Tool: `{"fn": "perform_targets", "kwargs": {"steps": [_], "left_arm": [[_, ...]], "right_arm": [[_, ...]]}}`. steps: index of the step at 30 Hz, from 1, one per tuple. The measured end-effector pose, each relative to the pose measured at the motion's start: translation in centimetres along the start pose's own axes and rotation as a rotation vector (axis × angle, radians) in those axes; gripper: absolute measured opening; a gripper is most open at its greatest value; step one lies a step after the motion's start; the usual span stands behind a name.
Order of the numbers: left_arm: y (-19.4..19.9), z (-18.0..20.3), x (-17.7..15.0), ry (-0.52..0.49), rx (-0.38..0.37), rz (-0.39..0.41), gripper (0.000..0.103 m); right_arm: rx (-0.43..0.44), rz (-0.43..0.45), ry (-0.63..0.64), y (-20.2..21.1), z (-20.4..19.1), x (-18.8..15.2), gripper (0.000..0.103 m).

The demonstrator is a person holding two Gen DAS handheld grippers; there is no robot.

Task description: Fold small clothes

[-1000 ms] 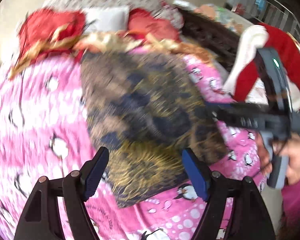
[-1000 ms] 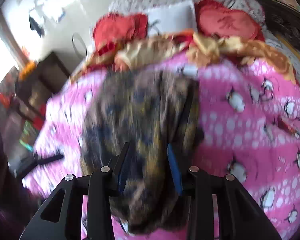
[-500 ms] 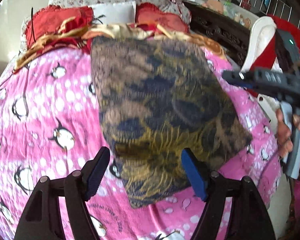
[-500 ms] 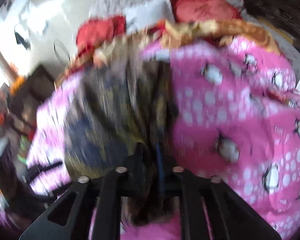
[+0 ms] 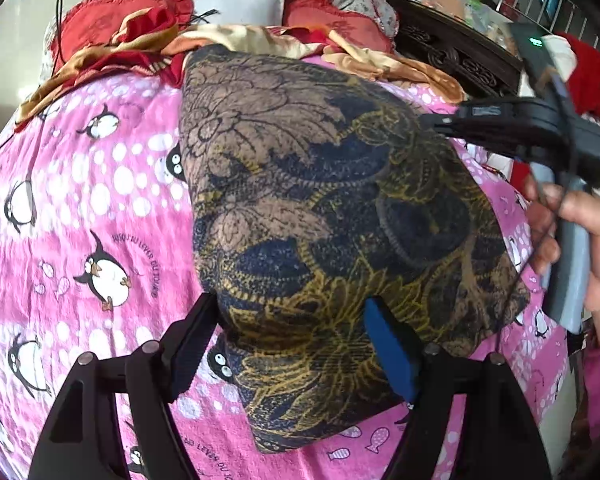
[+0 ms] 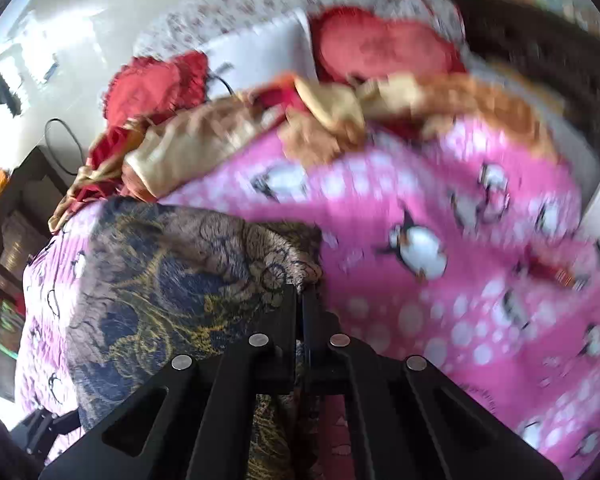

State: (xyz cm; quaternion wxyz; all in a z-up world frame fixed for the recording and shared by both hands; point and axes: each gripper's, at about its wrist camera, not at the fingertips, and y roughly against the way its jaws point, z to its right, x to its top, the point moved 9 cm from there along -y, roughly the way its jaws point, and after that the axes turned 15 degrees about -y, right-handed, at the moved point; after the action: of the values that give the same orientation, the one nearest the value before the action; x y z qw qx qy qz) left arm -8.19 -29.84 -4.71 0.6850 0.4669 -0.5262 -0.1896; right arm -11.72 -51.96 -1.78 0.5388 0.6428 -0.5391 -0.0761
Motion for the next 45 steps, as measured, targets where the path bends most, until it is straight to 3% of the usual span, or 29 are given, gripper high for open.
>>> {"fn": "perform_targets", "kwargs": {"steps": [4,8,10,13,15,17,20,22,23,28,34,36,38,39,41,45], "left_arm": [[0.1,-0.2,0.2,0.013,-0.003,0.007,0.079],[0.2,0.0,-0.1,0.016,0.009,0.01,0.079],[0.2,0.1,0.0,0.017,0.014,0.01,0.079],[0.1,0.3,-0.2,0.014,0.02,0.001,0.079],[0.3,0.4,-0.2,0.01,0.019,-0.004,0.079],[0.7,0.3,-0.1,0.013,0.008,0.002,0.079],[1.8,-0.6,0.6,0.055,-0.045,0.045,0.082],[2.6,-1.7,1.3,0.112,-0.083,0.096,0.09],[2.8,-2.4,1.7,0.145,-0.108,0.12,0.092],[1.9,-3.7,3.1,0.214,-0.236,0.178,0.094],[-2.6,-3.8,2.8,0.302,-0.368,0.089,0.094],[-3.4,-3.5,2.6,0.299,-0.37,0.078,0.094],[-2.9,-2.7,3.0,0.234,-0.361,0.088,0.066],[-2.7,-2.6,3.1,0.225,-0.349,0.081,0.063],[-1.4,-2.6,3.3,0.215,-0.346,0.087,0.037],[3.0,-2.4,3.0,0.162,-0.33,0.127,0.032]], "right_arm": [[0.03,0.036,-0.001,3.7,-0.4,-0.9,0.006],[0.074,-0.003,0.08,6.2,-1.9,-5.0,0.011],[0.047,-0.023,0.12,5.8,-1.6,-7.0,0.011],[-0.083,-0.044,0.138,3.4,1.0,-8.6,0.014],[-0.047,-0.057,0.068,2.9,2.4,-8.4,0.023],[-0.006,-0.06,0.026,3.6,2.6,-8.0,0.025],[0.065,-0.011,0.007,5.1,2.4,-6.7,0.033],[0.114,0.005,-0.015,5.3,2.6,-6.1,0.056],[0.14,-0.001,-0.03,5.0,2.5,-5.8,0.059],[0.224,-0.038,-0.05,3.0,2.2,-5.3,0.061],[0.301,-0.098,-0.038,0.3,0.6,-5.8,0.067],[0.303,-0.091,-0.036,0.3,0.3,-5.7,0.065],[0.315,-0.108,-0.038,0.6,-0.2,-5.8,0.04],[0.322,-0.112,-0.033,0.9,-0.5,-5.9,0.025],[0.273,-0.083,0.029,1.9,-1.4,-6.1,0.019],[0.299,-0.061,0.083,5.3,-4.1,-6.7,0.018]]}}
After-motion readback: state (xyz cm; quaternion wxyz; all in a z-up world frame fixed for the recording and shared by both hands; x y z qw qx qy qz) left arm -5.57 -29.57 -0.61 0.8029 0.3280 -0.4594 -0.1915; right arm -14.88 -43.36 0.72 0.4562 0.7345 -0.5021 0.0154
